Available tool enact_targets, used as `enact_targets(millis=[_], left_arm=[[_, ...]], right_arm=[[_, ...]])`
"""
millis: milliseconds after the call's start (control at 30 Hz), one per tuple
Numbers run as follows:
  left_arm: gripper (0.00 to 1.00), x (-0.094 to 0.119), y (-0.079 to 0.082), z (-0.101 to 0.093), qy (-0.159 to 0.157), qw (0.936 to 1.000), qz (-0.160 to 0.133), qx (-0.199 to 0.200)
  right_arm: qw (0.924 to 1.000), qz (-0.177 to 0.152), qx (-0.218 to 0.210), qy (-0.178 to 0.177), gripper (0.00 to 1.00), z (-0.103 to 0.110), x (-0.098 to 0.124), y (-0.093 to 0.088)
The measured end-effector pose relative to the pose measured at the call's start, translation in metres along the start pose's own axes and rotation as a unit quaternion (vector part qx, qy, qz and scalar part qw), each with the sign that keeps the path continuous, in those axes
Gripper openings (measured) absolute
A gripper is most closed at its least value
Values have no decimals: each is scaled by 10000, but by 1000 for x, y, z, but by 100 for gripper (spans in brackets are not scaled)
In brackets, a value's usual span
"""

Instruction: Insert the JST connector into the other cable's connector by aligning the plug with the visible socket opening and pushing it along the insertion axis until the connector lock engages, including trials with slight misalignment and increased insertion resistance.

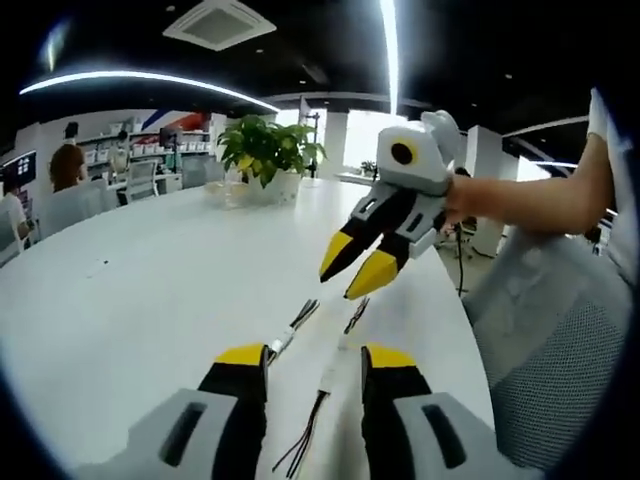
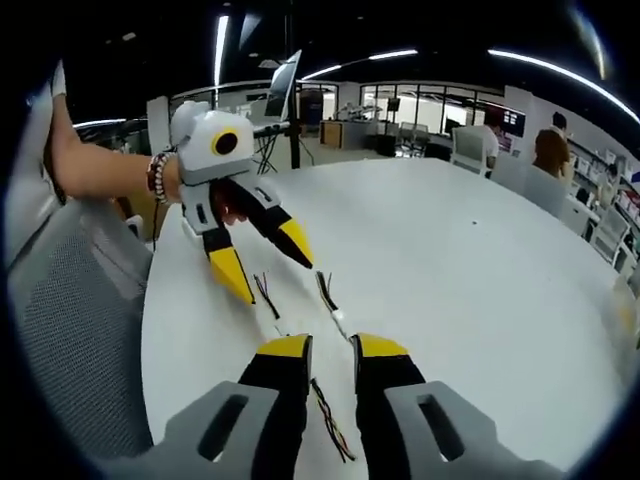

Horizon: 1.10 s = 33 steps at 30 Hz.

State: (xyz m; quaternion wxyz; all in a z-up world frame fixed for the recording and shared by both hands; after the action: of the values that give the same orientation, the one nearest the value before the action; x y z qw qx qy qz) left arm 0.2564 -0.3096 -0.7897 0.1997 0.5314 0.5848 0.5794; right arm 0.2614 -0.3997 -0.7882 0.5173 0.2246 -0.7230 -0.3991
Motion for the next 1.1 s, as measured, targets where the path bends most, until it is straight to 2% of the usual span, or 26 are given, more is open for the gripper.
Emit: enact_targets(millis=[100,233,400,500,600,833,1100], left_arm=[[31,2,-3,3,59,10000,5,63],[29,3,-9,8,112,9992,-96,372],[29,-3,-17,7,132,9992,-61,384],[23,-8,-30,6,180,9994,262,102],[23,-14,-37,8,205,9992,266,196],[19,-17,-37,3,114,9995,262,112],[16,-20,-34,2,-38,9995,-63,294]], right_arm=[[10000,35,-12,38,14,4,0,-1],[9998,103,-35,136,14,11,-2,-8],[9994,247,-98,206,15,12,-8,-19],[9990,348,-98,259,15,14,-12,-25],[9984,469,-64,322,14,17,-14,-30],[9979,518,-52,373,13,19,-18,-35],[9984,81,-113,555,16,22,-20,-30]])
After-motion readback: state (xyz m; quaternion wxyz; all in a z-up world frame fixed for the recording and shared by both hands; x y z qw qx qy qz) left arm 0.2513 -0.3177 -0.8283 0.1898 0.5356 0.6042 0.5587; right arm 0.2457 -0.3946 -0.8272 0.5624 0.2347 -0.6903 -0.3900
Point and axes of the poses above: the point that each gripper's makers call its tool centre point, and the gripper's own axes: x roughly backward along the fingers, z roughly to its left, y roughly out of its top, the point moved 2 cm from there along x, roughly backward along the fingers, and after that the axes turned 10 degrees about x, right-handed, at the moved point
